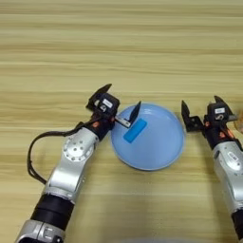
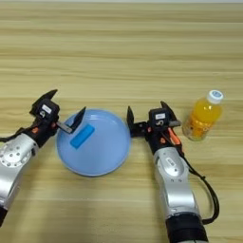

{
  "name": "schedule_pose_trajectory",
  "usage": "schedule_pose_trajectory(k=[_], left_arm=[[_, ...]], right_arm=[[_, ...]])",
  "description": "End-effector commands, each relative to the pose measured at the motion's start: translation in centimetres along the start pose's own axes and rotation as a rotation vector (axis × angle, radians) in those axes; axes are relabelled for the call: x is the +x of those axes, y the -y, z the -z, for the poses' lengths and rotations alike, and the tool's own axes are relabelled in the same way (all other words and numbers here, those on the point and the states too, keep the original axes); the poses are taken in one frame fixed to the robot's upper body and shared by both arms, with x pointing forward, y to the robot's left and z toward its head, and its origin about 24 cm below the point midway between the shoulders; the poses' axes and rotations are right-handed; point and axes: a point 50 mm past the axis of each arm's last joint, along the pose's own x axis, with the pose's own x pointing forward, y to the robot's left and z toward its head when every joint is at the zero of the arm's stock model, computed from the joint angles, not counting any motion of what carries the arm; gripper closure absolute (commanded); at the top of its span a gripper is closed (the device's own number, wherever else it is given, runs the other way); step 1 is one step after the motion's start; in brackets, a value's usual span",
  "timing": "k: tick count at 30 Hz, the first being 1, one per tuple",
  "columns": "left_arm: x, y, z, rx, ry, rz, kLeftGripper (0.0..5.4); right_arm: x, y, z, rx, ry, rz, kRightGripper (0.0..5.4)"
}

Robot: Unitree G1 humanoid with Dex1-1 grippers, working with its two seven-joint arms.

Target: Move the objects on the table

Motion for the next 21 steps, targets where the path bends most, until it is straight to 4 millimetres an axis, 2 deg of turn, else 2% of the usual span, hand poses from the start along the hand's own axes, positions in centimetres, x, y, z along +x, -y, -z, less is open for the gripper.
schedule_pose_trajectory(k=[1, 6, 21], left_arm=[[0.2, 2.1, -0.1, 0.002, -0.026, 0.099, 0.00], [0.5, 3.2, 0.9, -0.010, -0.091, 0.136, 0.00], [0.7, 3.0, 3.2, -0.020, -0.204, 0.101, 0.00]], right_arm=[[0.1, 0.1, -0.2, 0.010, 0.005, 0.005, 0.04], [0.1, 0.1, -0.2, 0.011, 0.008, 0.006, 0.04], [-0.1, -0.1, -0.2, 0.019, 0.008, 0.008, 0.04]])
